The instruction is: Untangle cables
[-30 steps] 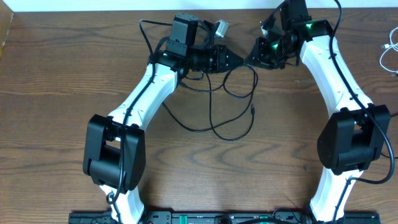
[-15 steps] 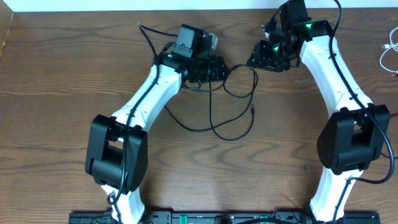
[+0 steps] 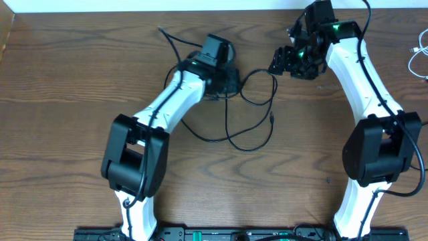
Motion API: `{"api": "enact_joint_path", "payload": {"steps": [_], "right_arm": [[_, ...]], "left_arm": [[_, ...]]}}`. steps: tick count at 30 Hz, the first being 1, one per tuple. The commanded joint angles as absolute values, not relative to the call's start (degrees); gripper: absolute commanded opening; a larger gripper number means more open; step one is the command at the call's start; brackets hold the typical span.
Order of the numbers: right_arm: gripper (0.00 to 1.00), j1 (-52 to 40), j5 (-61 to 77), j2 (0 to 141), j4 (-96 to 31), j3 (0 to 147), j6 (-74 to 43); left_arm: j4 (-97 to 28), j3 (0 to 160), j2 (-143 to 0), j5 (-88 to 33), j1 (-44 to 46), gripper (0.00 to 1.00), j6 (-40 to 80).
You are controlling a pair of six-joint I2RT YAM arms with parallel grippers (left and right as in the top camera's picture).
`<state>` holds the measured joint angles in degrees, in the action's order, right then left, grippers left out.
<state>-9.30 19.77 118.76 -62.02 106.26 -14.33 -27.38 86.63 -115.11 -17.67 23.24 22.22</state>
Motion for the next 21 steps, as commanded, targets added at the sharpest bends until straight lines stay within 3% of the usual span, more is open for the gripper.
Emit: {"api": "enact_joint_path", "payload": {"steps": [1, 11, 21], "right_arm": [[0.72, -10.35, 17.87, 122.39, -62.46, 105.84, -13.02], [0.73, -15.99, 9.08, 128.60, -59.70, 105.82, -12.67], [0.76, -23.99, 10.02, 132.99, -53.12, 105.84, 0.93]], "left_arm": [[-29.26, 86.48, -110.89, -15.75, 19.16, 0.54, 21.45], [-36.67, 86.48, -104.68, -15.77, 9.63, 0.59, 19.92], [-39.38, 86.48, -104.68, -15.75, 4.84, 0.59, 16.95]]}}
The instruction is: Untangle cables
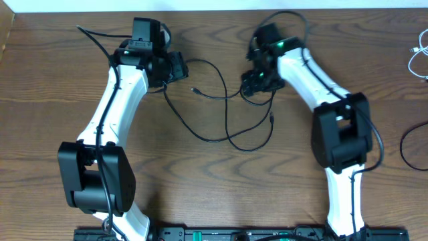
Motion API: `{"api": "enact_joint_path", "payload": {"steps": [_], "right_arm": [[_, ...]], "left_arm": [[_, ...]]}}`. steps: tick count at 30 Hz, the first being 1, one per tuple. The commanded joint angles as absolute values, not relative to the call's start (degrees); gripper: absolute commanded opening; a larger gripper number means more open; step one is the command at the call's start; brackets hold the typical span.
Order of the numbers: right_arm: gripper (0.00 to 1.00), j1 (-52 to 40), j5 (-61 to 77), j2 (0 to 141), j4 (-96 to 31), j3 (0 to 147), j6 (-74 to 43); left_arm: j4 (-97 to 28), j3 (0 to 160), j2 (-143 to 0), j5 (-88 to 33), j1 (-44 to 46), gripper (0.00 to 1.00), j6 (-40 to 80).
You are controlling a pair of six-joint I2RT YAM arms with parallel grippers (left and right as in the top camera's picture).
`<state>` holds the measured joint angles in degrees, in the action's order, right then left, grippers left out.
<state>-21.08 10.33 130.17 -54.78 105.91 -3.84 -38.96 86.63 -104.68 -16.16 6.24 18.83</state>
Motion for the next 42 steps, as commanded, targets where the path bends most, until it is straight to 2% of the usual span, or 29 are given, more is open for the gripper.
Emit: {"api": "enact_joint_path", "payload": {"steps": [1, 10, 17, 22, 26, 32, 35, 42], "right_arm": [[0.76, -24.53, 10.22, 133.21, -52.38, 105.82, 0.64], [0.77, -28.60, 10.81, 136.70, -43.11, 105.84, -16.03], [0.72, -31.16, 7.88, 141.60, -39.97, 105.84, -33.63], [0.52, -32.49, 7.62, 144.35, -40.97, 105.84, -36.58], [0.21, -32.58, 5.89, 144.33, -43.16, 105.91, -38.74], [0.14, -33.08, 3.03, 144.33, -46.96, 106.80, -38.72], [0.02, -33.87, 0.71, 144.33, -49.15, 108.49, -37.58], [0.01, -33.61, -11.92, 144.31, -62.78, 118.26, -31.90]], "left_arm": [[-39.48, 86.48, -104.68, -15.75, 4.51, 0.59, 16.95], [-41.41, 86.48, -104.68, -15.75, 2.94, 0.59, 16.93], [-42.00, 86.48, -104.68, -15.75, 2.94, 0.59, 16.93], [-42.02, 86.48, -104.68, -15.77, 2.96, 0.59, 16.93], [-42.11, 86.48, -104.68, -15.77, 2.96, 0.59, 16.95], [-42.63, 86.48, -104.68, -15.77, 2.96, 0.59, 16.93], [-42.68, 86.48, -104.68, -15.77, 2.96, 0.59, 16.95], [-42.85, 86.48, -104.68, -15.77, 2.96, 0.59, 16.95]]}}
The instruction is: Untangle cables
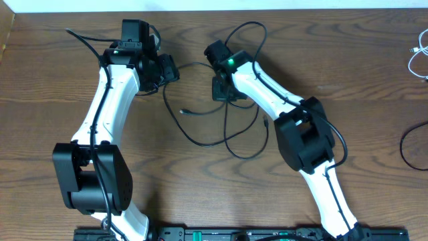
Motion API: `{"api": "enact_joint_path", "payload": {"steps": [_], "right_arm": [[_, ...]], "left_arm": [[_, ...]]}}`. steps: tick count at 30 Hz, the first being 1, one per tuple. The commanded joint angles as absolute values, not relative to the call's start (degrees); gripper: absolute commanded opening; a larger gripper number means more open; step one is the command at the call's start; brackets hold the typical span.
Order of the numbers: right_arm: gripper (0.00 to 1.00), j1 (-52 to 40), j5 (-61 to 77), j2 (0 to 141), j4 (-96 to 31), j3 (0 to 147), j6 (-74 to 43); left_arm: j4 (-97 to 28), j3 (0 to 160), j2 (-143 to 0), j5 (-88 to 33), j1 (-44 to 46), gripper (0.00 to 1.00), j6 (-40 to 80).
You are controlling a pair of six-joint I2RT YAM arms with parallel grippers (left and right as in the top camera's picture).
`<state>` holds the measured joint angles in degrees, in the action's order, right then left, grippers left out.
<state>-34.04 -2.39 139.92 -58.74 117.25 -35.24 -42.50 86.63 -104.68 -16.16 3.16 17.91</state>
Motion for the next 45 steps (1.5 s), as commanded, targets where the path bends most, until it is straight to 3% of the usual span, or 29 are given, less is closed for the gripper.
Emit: {"api": "enact_joint_path", "payload": {"steps": [1, 11, 25, 34, 38, 39, 40, 41, 43, 45], "right_arm": [[0.01, -33.04, -12.88, 144.31, -64.73, 119.63, -30.09], [0.01, -17.98, -8.67, 140.70, -75.50, 128.64, -17.12], [0.01, 9.58, -9.26, 118.67, -76.97, 129.56, -6.31], [0.01, 30.39, -21.21, 114.19, -75.53, 131.48, -8.23], [0.01, 39.09, -17.82, 115.74, -73.63, 131.48, -9.17], [0.04, 40.32, -16.19, 116.31, -73.30, 131.48, -9.17], [0.16, 41.28, -14.83, 116.77, -73.19, 131.48, -9.17], [0.36, 41.98, -13.93, 117.25, -73.14, 131.48, -9.17], [0.95, 42.70, -11.46, 118.08, -73.49, 131.48, -9.17], [0.99, 42.46, -9.15, 118.37, -73.97, 131.48, -9.19]], "left_arm": [[-42.83, 86.48, -104.68, -15.77, 2.96, 0.59, 16.95], [-42.83, 86.48, -104.68, -15.77, 2.96, 0.59, 16.97], [-42.50, 86.48, -104.68, -15.79, 2.96, 0.59, 17.21], [-41.28, 86.48, -104.68, -15.81, 2.96, 0.59, 17.26], [-41.06, 86.48, -104.68, -15.84, 2.96, 0.60, 17.87], [-41.08, 86.48, -104.68, -15.84, 2.96, 0.60, 17.87], [-41.08, 86.48, -104.68, -15.84, 2.96, 0.60, 17.89], [-41.08, 86.48, -104.68, -15.84, 2.96, 0.60, 17.87], [-41.08, 86.48, -104.68, -15.84, 2.96, 0.60, 17.87], [-41.08, 86.48, -104.68, -15.84, 2.96, 0.59, 17.87]]}}
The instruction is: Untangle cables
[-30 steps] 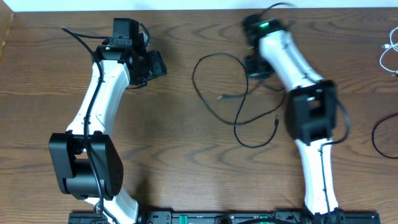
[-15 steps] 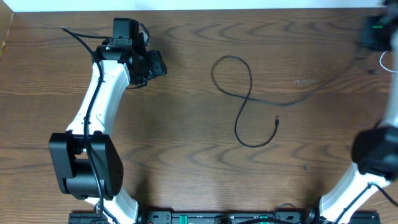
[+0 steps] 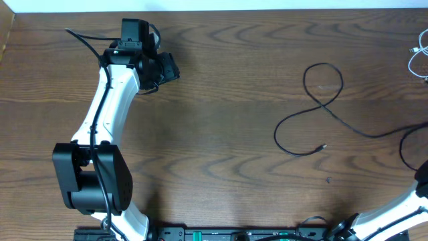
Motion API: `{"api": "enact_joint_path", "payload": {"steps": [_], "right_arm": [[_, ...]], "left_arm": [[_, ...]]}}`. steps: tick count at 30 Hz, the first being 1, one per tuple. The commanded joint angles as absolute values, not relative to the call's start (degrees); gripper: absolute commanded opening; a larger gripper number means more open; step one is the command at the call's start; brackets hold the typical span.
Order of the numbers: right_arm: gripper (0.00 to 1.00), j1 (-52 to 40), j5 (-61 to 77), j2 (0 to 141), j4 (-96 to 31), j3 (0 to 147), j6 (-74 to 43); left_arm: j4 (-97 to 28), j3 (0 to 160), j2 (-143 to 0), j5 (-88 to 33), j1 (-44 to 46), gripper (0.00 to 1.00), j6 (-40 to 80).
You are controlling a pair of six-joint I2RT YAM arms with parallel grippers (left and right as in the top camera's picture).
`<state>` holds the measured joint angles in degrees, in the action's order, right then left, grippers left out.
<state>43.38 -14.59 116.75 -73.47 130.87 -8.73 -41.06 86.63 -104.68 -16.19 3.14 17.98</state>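
My left gripper is at the table's far left with its arm stretched back. A thin black cable tail runs from the far left corner under that wrist, and the gripper looks shut on it. A second black cable lies by itself on the right half of the table. It makes a figure-eight loop with its plug end toward the front and its other end running off the right edge. Only a white link of my right arm shows at the bottom right corner, and its gripper is out of view.
A white cable lies at the far right edge. Another dark cable curve sits at the right edge near the right arm. The arms' base rail runs along the front edge.
My right arm has left the table's middle for the bottom right corner. The cable tangle that lay at centre is gone, and one cable now lies looped on the right. The left arm has not moved.
Both grippers were at a tangle of black cables at the back centre. The left gripper then moved to the far left with a cable, and the right gripper came into the tangle. Now one cable lies alone on the right and the left gripper keeps the other.
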Motion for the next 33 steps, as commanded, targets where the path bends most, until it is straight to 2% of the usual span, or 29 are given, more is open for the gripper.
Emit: {"api": "enact_joint_path", "payload": {"steps": [1, 5, 10, 18, 23, 24, 27, 28, 29, 33], "right_arm": [[0.99, 42.04, -7.73, 118.37, -74.11, 131.48, -9.17], [0.99, 38.59, 2.02, 118.28, -75.07, 131.48, -4.86], [0.99, 29.52, 14.13, 118.34, -79.75, 131.39, 4.29], [0.99, 11.53, 14.50, 119.96, -80.49, 123.92, 13.26], [0.97, 3.18, 7.42, 122.21, -77.82, 116.31, 14.20], [0.96, 2.15, 5.98, 122.61, -77.14, 115.11, 12.56], [0.90, -0.16, 4.36, 122.87, -75.20, 110.96, 7.55], [0.87, -0.84, 3.49, 122.89, -73.87, 108.51, 4.29], [0.87, -1.10, 3.09, 122.89, -72.97, 106.94, 3.25], [0.84, -1.21, 1.39, 122.91, -69.71, 101.54, -1.08]], "left_arm": [[-41.10, 86.48, -104.68, -15.84, 2.96, 0.59, 17.87], [-41.08, 86.48, -104.68, -15.81, 2.96, 0.60, 17.85], [-41.06, 86.48, -104.68, -15.79, 2.96, 0.60, 17.80], [-41.10, 86.48, -104.68, -15.77, 2.96, 0.61, 17.61], [-41.12, 86.48, -104.68, -15.79, 2.96, 0.61, 17.63], [-41.15, 86.48, -104.68, -15.77, 2.96, 0.79, 17.63], [-41.12, 86.48, -104.68, -15.77, 2.96, 0.87, 17.63], [-41.12, 86.48, -104.68, -15.77, 2.96, 0.97, 17.63], [-41.12, 86.48, -104.68, -15.77, 2.96, 1.00, 17.61], [-41.12, 86.48, -104.68, -15.77, 2.96, 0.99, 17.63]]}}
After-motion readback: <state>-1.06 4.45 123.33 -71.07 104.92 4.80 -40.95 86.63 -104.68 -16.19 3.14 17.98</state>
